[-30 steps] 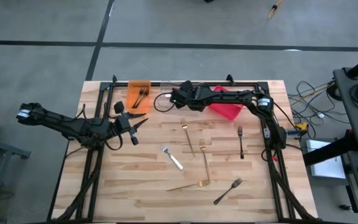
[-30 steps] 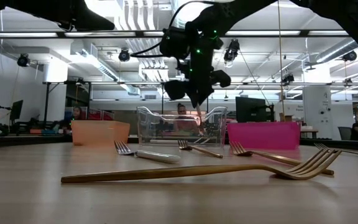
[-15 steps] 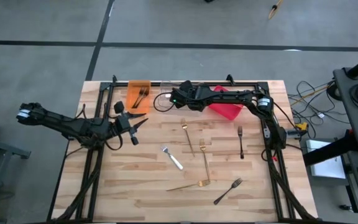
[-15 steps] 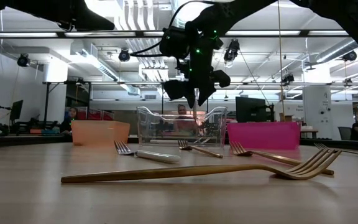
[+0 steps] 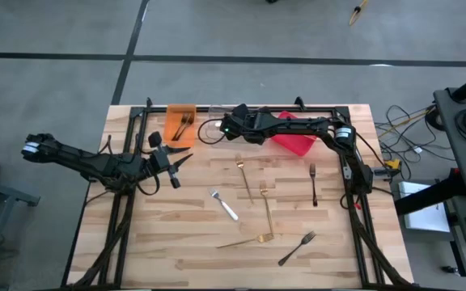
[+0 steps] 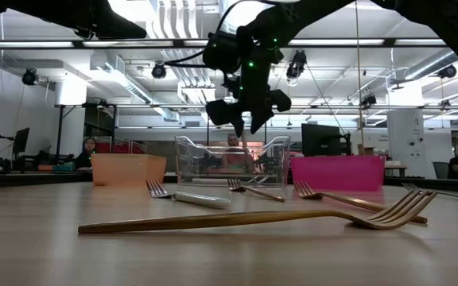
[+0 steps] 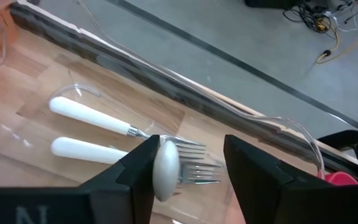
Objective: Sort silverware by color (type)
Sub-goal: Put the white fork into the transparent bin
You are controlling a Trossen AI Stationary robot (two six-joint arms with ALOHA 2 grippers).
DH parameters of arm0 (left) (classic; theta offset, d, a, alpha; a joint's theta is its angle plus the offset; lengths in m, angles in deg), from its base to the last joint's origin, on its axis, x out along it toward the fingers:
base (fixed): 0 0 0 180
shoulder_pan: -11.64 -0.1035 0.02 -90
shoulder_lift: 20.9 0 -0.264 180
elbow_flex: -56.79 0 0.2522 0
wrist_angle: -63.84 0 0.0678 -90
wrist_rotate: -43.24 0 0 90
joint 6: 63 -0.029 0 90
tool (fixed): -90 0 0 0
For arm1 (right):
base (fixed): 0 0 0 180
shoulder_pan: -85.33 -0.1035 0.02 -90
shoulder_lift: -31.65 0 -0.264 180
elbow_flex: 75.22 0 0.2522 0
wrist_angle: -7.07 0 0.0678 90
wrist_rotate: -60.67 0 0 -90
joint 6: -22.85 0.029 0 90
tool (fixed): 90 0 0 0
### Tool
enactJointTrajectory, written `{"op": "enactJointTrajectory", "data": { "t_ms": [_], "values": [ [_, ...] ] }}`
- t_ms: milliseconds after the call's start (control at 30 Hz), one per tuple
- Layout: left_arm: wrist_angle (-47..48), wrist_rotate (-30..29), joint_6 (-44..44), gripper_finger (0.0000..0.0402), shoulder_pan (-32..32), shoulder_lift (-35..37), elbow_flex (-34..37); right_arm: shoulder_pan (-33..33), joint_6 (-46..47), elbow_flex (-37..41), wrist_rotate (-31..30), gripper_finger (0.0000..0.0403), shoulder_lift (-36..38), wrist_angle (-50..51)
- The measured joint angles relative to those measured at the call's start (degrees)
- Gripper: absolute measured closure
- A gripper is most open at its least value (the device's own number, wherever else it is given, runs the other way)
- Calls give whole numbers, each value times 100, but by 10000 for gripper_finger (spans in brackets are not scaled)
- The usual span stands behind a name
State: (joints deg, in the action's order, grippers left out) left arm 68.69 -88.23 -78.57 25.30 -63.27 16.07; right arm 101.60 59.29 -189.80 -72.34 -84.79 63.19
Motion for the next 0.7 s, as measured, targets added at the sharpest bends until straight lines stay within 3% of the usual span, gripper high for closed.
{"op": "enactJointTrajectory", "data": {
  "t_ms": [700],
  "values": [
    [0,2,-2,325,1,0,0,0,-48,0,140,206,0,-165]
  ]
}}
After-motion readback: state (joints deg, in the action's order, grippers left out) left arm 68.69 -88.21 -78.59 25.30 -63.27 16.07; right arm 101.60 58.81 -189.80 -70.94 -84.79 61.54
